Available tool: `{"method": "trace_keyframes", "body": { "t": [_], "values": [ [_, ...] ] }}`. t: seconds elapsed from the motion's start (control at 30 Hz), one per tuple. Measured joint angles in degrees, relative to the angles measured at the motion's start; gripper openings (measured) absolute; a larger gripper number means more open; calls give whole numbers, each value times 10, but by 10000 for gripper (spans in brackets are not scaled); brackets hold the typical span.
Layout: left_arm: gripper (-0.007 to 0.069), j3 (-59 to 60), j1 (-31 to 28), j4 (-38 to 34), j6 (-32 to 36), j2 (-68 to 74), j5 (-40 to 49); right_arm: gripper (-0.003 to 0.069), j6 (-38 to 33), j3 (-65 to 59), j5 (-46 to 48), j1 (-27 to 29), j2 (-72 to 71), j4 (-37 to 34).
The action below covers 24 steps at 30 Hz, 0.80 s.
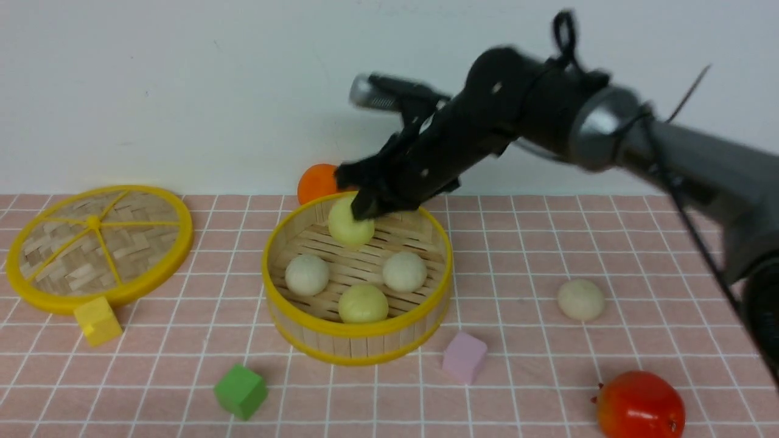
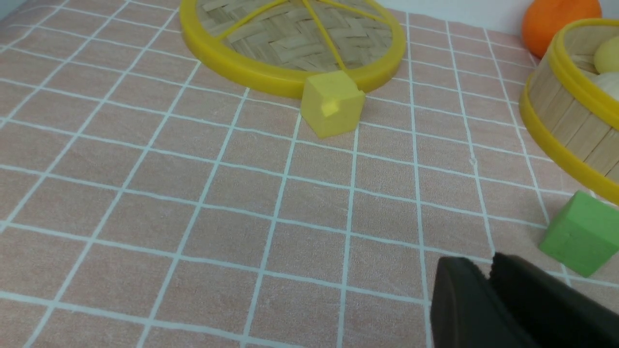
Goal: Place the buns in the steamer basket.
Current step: Use the right arm to put the steamed stuffed bun into the steamer, then use the right arm to grab a steamed stuffed bun
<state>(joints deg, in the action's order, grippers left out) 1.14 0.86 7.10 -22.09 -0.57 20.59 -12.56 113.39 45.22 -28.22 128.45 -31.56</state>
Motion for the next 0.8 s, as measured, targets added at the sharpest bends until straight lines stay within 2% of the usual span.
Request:
{"method": "trace_keyframes", "body": {
  "t": [0.27, 0.37, 0.47, 0.53, 0.57, 0.63, 0.73, 0.8],
  "values": [
    [139, 0, 0, 2, 0, 0, 0, 30, -2, -1, 0, 4, 28, 7],
    [140, 0, 0, 4, 0, 0, 0, 55, 6, -1, 0, 5, 28, 11],
    [146, 0, 0, 5, 0, 0, 0, 128, 18, 0, 10, 5, 28, 26],
    [148, 0, 0, 5, 0, 0, 0, 230, 19, 16, 37, 5, 28, 40],
    [148, 0, 0, 5, 0, 0, 0, 239, 20, 21, 40, 6, 28, 42],
    [150, 0, 0, 5, 0, 0, 0, 351, 35, 58, 79, 7, 25, 60],
    [151, 0, 0, 5, 0, 0, 0, 419, 75, 98, 145, 23, 3, 121],
    [153, 0, 0, 5, 0, 0, 0, 423, 94, 103, 166, 33, -8, 146]
  ]
}}
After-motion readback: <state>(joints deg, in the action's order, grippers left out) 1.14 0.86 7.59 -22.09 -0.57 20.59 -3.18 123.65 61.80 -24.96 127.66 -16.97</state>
